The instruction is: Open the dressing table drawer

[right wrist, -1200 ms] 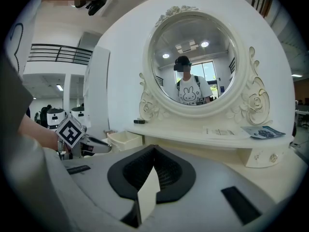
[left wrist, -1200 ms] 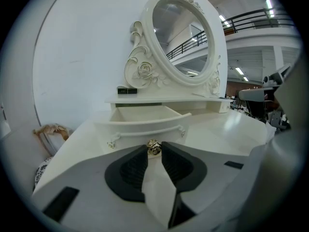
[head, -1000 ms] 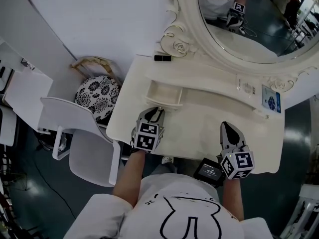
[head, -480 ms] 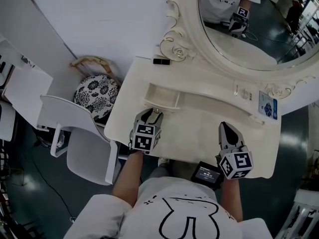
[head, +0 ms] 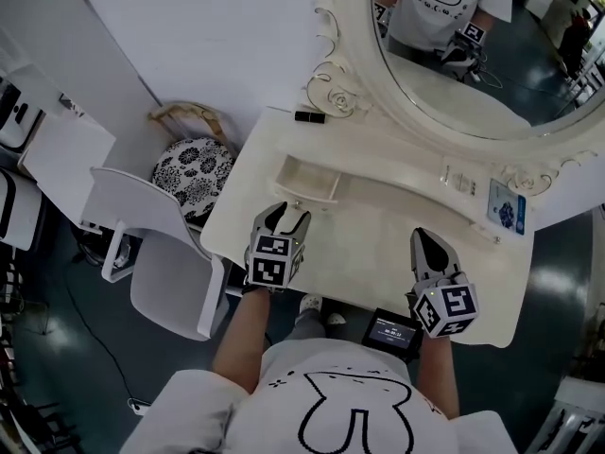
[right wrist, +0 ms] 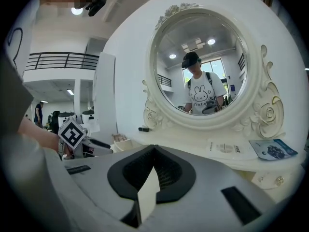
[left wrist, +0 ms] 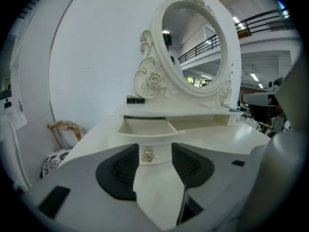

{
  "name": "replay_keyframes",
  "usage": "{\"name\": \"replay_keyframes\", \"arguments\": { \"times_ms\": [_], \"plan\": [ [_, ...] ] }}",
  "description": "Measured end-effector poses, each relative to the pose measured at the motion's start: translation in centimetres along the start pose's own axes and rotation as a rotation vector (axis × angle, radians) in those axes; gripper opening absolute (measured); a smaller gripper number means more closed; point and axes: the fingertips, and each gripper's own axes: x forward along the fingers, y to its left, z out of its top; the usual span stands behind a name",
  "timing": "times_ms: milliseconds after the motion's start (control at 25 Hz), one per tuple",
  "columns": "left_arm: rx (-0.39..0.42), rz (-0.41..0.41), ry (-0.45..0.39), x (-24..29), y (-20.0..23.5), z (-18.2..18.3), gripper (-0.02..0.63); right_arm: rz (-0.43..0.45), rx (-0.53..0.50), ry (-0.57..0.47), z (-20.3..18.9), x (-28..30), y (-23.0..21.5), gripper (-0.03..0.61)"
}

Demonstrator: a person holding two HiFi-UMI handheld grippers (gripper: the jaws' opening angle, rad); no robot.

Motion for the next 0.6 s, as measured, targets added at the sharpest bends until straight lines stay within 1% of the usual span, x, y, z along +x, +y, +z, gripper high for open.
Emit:
{"name": "replay_keyframes", "arguments": {
  "times_ms": [200, 360, 600],
  "plan": [
    [-0.001, 0.007, -0.077, -1.9, -1.4, 2.0, 0.244, 0.024, -0.013, -0.026, 0.6, -1.6, 0.2, 0.012],
    [0.020, -0.001, -0.153, -3.8, -2.9, 4.0, 0.244, 0.030, -0.019, -0.049, 1.3, -2.9, 0.1, 0.012],
    [0.052, -0.024, -0.272, -7.3, -4.3, 6.9, 0.212, 0.033, -0.052, -0.093, 3.3, -4.2, 0.7, 0.012]
  ]
}}
